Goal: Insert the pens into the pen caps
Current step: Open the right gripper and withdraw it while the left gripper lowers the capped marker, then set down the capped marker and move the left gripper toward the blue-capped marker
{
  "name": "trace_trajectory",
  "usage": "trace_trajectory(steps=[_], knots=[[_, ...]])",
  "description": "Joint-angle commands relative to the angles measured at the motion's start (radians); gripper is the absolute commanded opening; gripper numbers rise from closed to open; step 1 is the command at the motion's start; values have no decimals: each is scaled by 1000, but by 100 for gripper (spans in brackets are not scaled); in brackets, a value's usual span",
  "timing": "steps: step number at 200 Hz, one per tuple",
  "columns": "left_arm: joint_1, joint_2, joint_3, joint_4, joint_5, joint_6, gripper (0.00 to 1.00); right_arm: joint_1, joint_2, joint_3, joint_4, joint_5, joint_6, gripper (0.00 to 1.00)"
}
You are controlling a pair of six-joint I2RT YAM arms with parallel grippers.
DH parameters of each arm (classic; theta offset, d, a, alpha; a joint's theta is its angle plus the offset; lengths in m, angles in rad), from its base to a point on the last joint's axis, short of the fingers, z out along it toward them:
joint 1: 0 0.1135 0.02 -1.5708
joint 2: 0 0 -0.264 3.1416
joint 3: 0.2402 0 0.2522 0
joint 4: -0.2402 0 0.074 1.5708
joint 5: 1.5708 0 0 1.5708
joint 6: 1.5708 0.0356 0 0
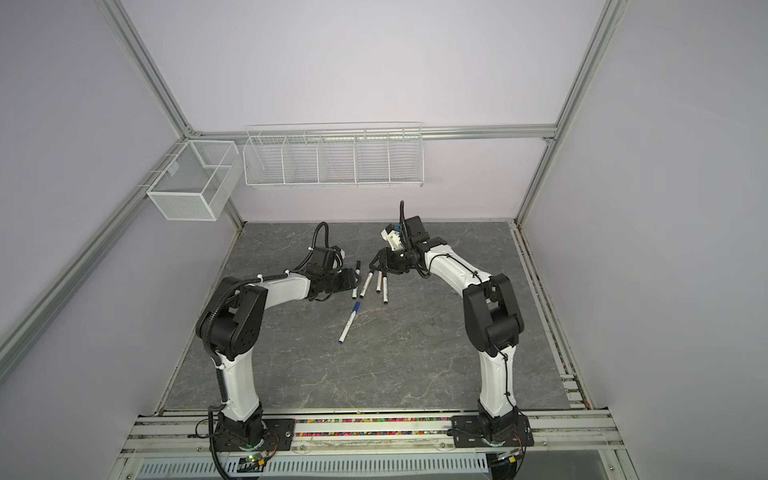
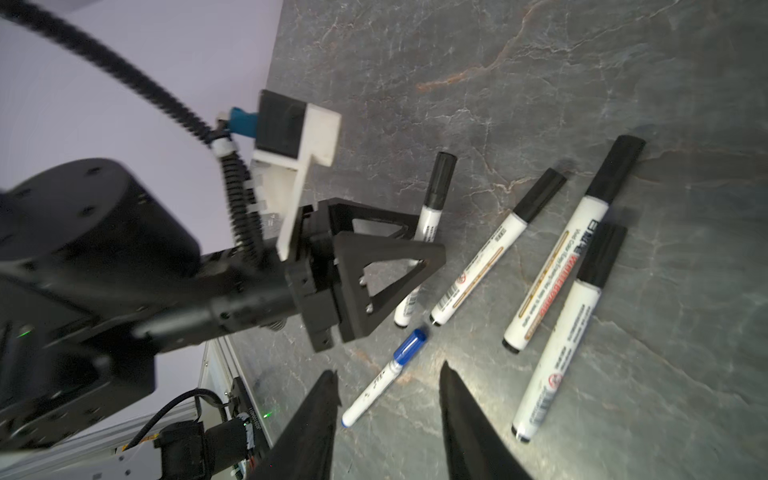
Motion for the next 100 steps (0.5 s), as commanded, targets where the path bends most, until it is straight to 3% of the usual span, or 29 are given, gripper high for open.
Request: trace_trajectory(steps=[1,52,100], knots=[[-7,-3,8,5,14,16,56,24,92,104,-45,-10,2,37],[-6,23,34,13,29,6,56,60,288,313,-50,-20,52,31],[-7,13,36,29,52,13,56,74,400,405,-51,-9,79,27]])
